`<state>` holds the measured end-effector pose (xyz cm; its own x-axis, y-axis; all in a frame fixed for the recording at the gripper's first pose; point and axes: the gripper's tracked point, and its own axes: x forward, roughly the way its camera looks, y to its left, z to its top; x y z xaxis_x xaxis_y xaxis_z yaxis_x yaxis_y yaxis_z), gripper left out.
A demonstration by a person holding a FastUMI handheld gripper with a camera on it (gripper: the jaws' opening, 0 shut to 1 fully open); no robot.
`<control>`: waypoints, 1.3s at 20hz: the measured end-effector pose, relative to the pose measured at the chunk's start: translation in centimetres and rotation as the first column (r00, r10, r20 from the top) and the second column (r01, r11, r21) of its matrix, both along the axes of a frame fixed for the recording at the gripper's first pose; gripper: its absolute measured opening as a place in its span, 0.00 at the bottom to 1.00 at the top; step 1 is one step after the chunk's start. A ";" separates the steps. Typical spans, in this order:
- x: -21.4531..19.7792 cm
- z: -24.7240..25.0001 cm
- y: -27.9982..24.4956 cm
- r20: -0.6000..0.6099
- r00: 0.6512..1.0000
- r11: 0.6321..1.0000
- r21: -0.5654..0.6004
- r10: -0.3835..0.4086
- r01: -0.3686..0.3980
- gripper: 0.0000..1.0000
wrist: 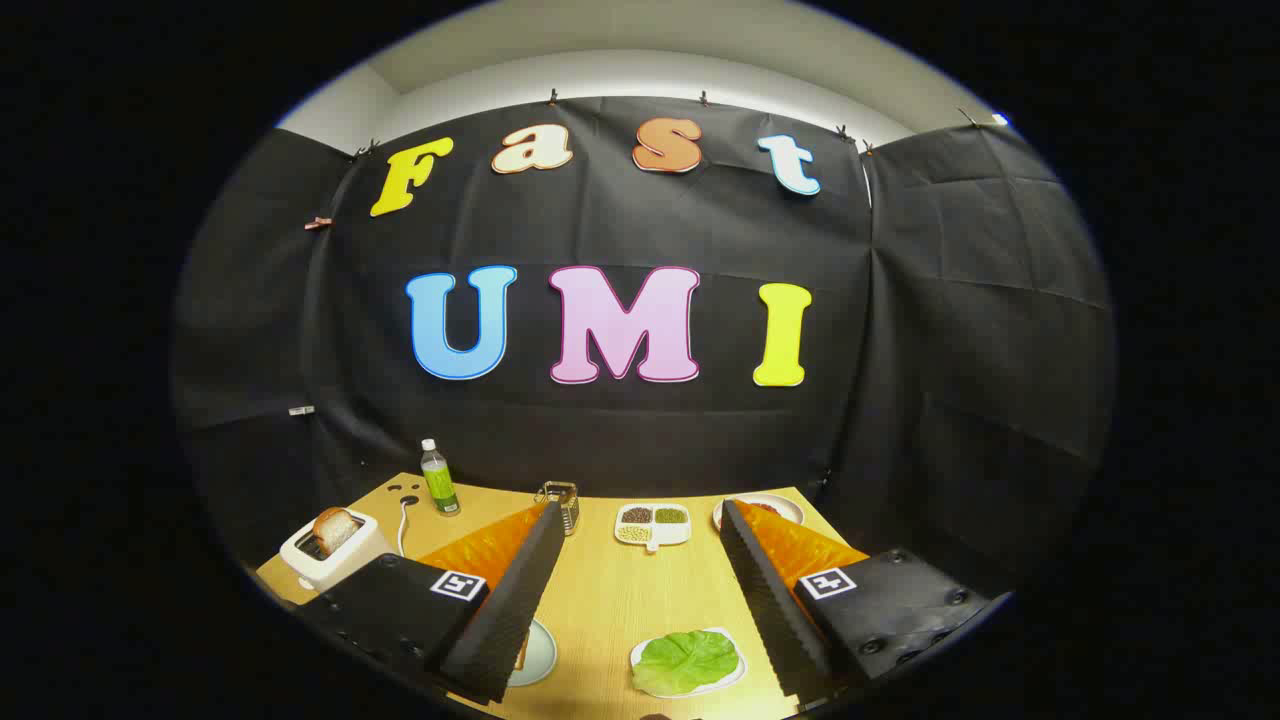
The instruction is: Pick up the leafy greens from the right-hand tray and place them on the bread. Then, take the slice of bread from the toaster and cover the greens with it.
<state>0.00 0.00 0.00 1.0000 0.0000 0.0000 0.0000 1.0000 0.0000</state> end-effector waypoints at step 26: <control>0.4 -4.9 -3.7 -0.157 0.988 0.998 0.060 0.014 -0.005 0.98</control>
